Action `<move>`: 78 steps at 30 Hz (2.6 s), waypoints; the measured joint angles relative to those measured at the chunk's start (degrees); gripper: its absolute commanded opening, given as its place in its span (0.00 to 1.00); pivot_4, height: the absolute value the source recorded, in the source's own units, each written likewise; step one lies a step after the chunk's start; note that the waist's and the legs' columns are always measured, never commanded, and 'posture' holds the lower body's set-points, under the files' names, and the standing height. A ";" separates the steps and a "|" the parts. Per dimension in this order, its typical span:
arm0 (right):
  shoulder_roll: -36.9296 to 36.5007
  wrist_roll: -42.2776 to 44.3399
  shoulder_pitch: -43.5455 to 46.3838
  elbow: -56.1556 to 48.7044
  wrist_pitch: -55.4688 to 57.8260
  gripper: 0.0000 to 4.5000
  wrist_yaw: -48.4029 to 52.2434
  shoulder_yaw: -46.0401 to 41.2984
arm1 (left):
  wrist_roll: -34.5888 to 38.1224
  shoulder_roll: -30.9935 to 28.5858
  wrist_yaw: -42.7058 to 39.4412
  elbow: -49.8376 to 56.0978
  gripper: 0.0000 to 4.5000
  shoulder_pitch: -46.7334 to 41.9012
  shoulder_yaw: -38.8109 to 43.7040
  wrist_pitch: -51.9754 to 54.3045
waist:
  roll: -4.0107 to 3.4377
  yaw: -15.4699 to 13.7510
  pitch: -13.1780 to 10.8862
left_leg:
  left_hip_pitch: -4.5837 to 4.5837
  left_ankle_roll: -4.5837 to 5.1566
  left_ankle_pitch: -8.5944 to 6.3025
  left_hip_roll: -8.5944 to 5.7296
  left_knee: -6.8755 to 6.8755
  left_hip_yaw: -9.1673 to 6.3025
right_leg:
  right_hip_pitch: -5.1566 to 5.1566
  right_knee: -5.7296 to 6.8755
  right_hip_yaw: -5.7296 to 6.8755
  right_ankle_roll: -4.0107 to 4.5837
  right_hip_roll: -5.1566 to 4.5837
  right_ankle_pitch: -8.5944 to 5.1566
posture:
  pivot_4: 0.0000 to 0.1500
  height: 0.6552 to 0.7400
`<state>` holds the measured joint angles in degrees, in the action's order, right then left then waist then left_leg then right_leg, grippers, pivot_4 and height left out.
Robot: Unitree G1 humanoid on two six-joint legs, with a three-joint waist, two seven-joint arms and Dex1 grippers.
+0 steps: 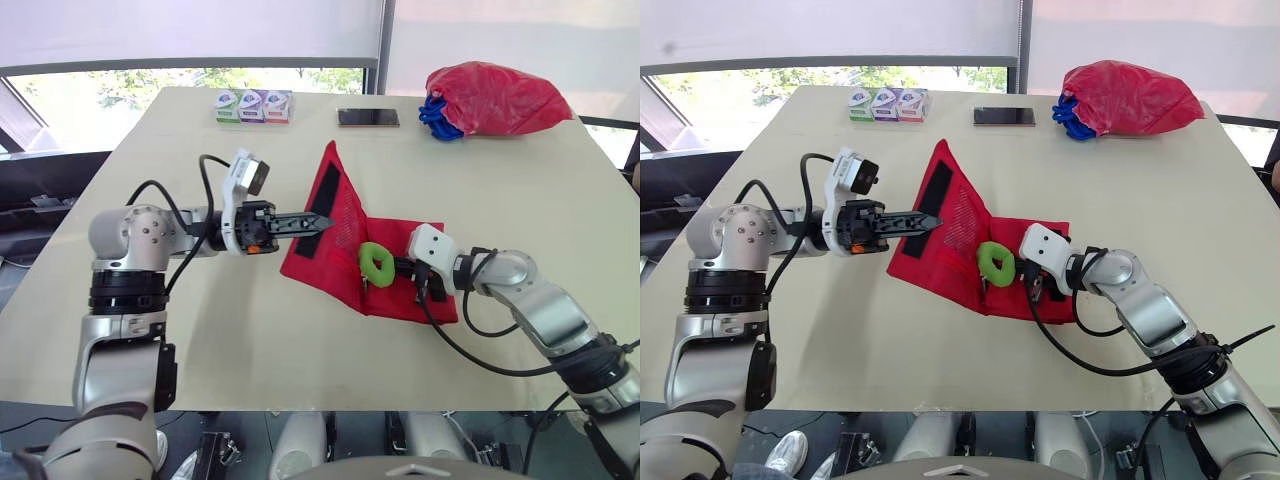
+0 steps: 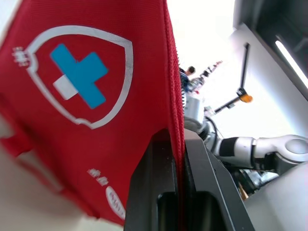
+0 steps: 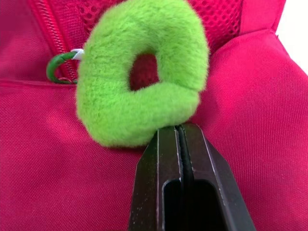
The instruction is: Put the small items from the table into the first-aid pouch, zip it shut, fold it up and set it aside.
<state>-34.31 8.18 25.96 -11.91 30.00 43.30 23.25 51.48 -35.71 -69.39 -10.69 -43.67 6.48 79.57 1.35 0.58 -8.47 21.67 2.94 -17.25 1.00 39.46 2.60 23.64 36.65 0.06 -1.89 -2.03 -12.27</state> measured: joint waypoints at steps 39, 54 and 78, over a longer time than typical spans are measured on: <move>-9.20 21.77 -33.55 -25.91 7.46 0.01 8.88 -49.85 | -17.99 24.45 -6.37 -27.21 0.00 -10.90 -16.79 -21.17 | -0.04 -1.44 -0.04 | 0.40 0.20 -0.09 -0.16 -0.07 -0.23 | 0.01 -0.60 0.12 -0.25 0.07 0.13 | 1.00 1.00; -9.59 32.25 -42.47 -32.37 7.18 0.00 7.54 -62.80 | -25.43 32.88 -7.87 -39.13 1.00 -14.77 -16.93 -31.58 | -0.08 -1.54 0.01 | 0.31 0.32 -0.05 -0.26 -0.03 -0.34 | -0.13 -0.63 0.05 -0.08 0.02 0.02 | 1.00 1.00; -9.93 34.00 -46.99 -32.18 4.63 0.00 7.24 -65.35 | -33.54 34.64 -6.82 -32.72 0.72 -11.67 -18.22 -47.59 | -0.10 -1.57 0.01 | 0.37 0.50 0.07 -0.39 -0.04 -0.44 | -0.17 -0.64 -0.04 -0.08 -0.09 0.03 | 1.00 1.00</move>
<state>-44.24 42.19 -21.03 -44.09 34.64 50.54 -42.10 17.94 -1.07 -76.21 -43.42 -55.34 -11.74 31.99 1.25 -0.99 -8.46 22.05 3.44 -17.19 0.61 39.42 2.15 23.47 36.00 0.02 -1.96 -2.12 -12.24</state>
